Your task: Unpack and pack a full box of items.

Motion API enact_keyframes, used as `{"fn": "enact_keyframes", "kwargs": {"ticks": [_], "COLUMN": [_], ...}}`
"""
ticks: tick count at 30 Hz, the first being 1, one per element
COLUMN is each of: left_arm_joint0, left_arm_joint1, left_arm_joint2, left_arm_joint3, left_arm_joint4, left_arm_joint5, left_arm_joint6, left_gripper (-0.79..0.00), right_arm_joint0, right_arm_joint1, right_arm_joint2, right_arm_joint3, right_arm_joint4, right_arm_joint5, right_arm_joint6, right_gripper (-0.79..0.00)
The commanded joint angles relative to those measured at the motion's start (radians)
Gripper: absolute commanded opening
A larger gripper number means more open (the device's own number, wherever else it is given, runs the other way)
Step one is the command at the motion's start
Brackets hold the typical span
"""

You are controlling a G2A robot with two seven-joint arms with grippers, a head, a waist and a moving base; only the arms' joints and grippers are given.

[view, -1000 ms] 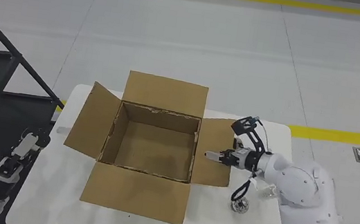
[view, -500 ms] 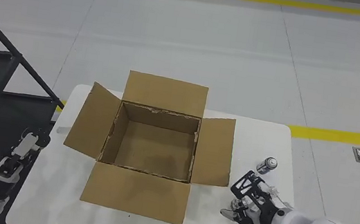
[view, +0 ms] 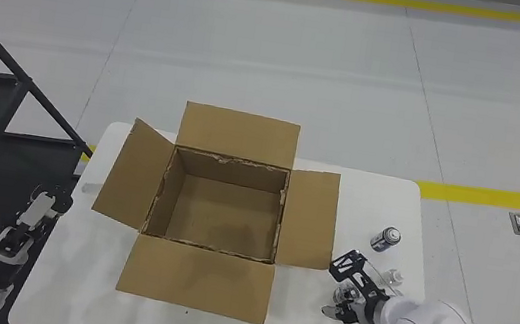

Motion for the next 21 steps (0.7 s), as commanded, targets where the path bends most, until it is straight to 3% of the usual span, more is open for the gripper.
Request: {"fn": "enact_keyframes", "kwargs": {"ticks": [1,4,5,6,8,9,12,21], "left_arm_joint0": [0.0,0.0,0.0,0.0,0.0,0.0,0.0,0.0], "left_arm_joint1": [0.0,0.0,0.0,0.0,0.0,0.0,0.0,0.0], "left_arm_joint2": [0.0,0.0,0.0,0.0,0.0,0.0,0.0,0.0], "left_arm_joint3": [0.0,0.0,0.0,0.0,0.0,0.0,0.0,0.0], "left_arm_joint4": [0.0,0.0,0.0,0.0,0.0,0.0,0.0,0.0], "left_arm_joint5": [0.0,0.0,0.0,0.0,0.0,0.0,0.0,0.0], "left_arm_joint6": [0.0,0.0,0.0,0.0,0.0,0.0,0.0,0.0], "left_gripper": [0.0,0.0,0.0,0.0,0.0,0.0,0.0,0.0], "right_arm_joint0": [0.017,0.046,0.053,0.057,0.068,0.072,0.077,0.032], "right_arm_joint1": [-0.001,-0.001,-0.001,-0.001,0.0,0.0,0.002,0.018], "right_arm_joint2": [-0.018,-0.036,-0.04,-0.042,-0.049,-0.051,-0.051,0.0], "right_arm_joint3": [0.028,0.073,0.085,0.092,0.11,0.116,0.124,0.003], "right_arm_joint4": [-0.005,-0.005,-0.003,-0.002,0.0,0.0,0.003,-0.013], "right_arm_joint5": [0.01,0.017,0.018,0.02,0.024,0.025,0.03,0.062], "right_arm_joint6": [0.003,-0.002,-0.003,-0.003,-0.003,-0.003,-0.005,0.014], "right_gripper": [0.0,0.0,-0.228,-0.406,-0.505,-0.606,-0.785,-0.785]}}
